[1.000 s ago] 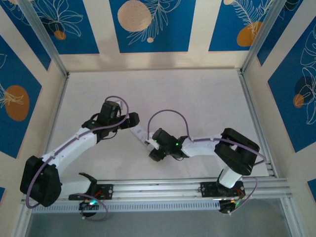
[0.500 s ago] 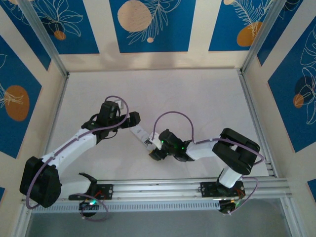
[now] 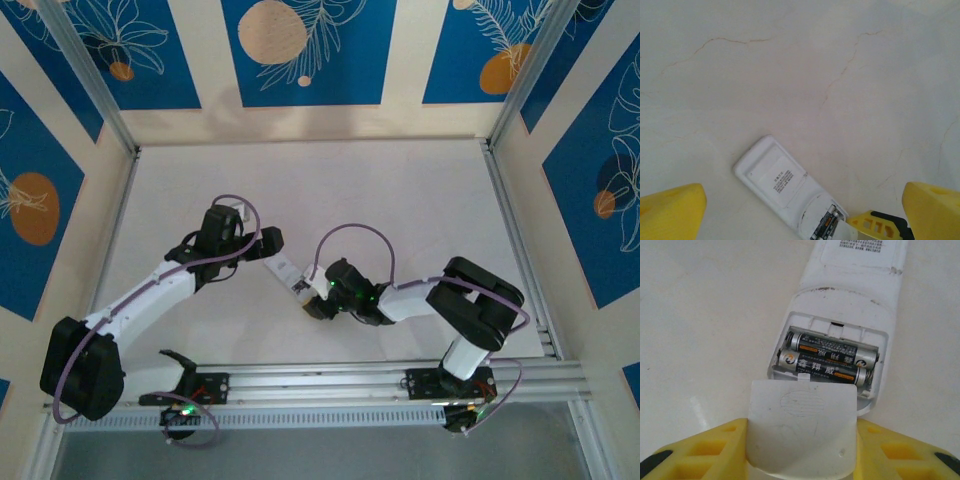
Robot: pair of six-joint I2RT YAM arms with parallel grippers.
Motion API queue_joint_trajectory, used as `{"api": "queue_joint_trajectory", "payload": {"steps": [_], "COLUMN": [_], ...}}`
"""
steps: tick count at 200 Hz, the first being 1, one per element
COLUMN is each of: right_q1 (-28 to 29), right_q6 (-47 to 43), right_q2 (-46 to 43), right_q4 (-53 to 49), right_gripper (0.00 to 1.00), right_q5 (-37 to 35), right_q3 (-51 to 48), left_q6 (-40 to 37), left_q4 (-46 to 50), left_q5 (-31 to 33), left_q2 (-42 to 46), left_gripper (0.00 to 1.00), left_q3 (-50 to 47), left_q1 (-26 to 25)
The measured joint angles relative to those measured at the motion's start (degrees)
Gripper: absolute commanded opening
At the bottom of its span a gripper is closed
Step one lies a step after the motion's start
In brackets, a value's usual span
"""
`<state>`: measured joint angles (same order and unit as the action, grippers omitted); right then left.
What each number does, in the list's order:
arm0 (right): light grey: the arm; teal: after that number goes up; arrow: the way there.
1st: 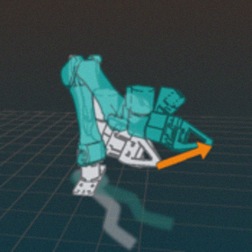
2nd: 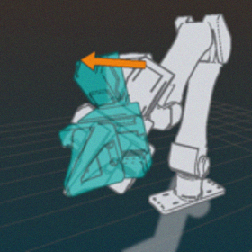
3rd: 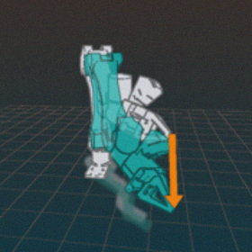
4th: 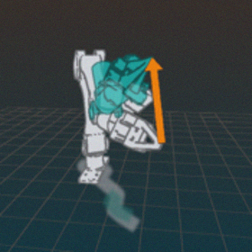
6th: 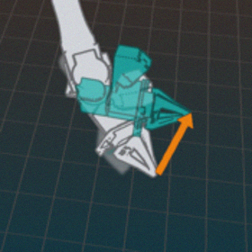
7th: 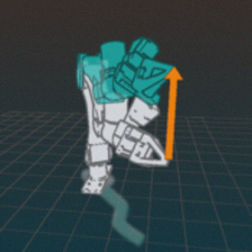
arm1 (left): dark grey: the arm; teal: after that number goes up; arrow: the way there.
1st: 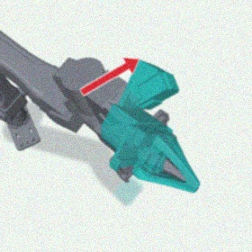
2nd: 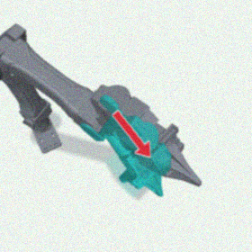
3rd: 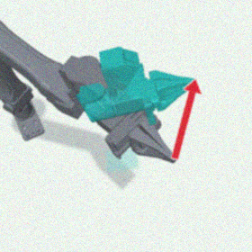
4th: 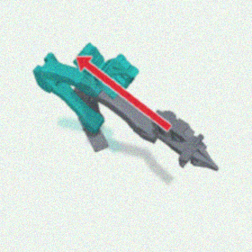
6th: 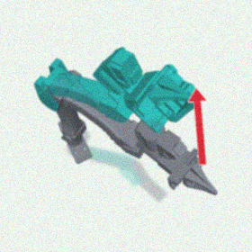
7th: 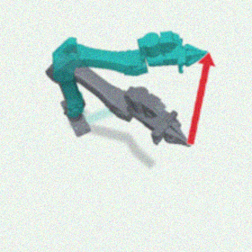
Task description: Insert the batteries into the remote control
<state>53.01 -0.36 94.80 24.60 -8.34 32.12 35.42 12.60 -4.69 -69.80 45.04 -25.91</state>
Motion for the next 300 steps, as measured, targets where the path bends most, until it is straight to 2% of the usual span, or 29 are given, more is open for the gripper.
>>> {"api": "queue_joint_trajectory", "payload": {"steps": [67, 107, 190, 300], "right_q1": [0.0, 0.0, -0.2, -0.2], "right_q6": [7.1, 11.6, 12.5, 14.2], "right_q2": [-7.8, -9.1, 1.5, 3.4], "right_q4": [-9.0, -16.0, -24.4, -29.6], "right_gripper": [0.42, 0.42, 0.43, 0.44], "right_q5": [-0.4, -0.7, -2.9, -5.2], "right_q3": [0.0, 4.7, 15.3, 20.0], "left_q6": [0.0, 0.0, 0.0, -0.1], "left_q4": [0.0, 0.0, 0.0, -0.9], "left_q5": [0.0, 0.3, 0.4, 0.4], "left_q2": [-0.1, -0.1, 0.0, -0.7], "left_gripper": [1.00, 1.00, 1.00, 1.00], "left_q3": [-0.2, -0.7, -0.7, -0.9], "left_q1": [0.2, 0.2, 0.2, 0.2]}}
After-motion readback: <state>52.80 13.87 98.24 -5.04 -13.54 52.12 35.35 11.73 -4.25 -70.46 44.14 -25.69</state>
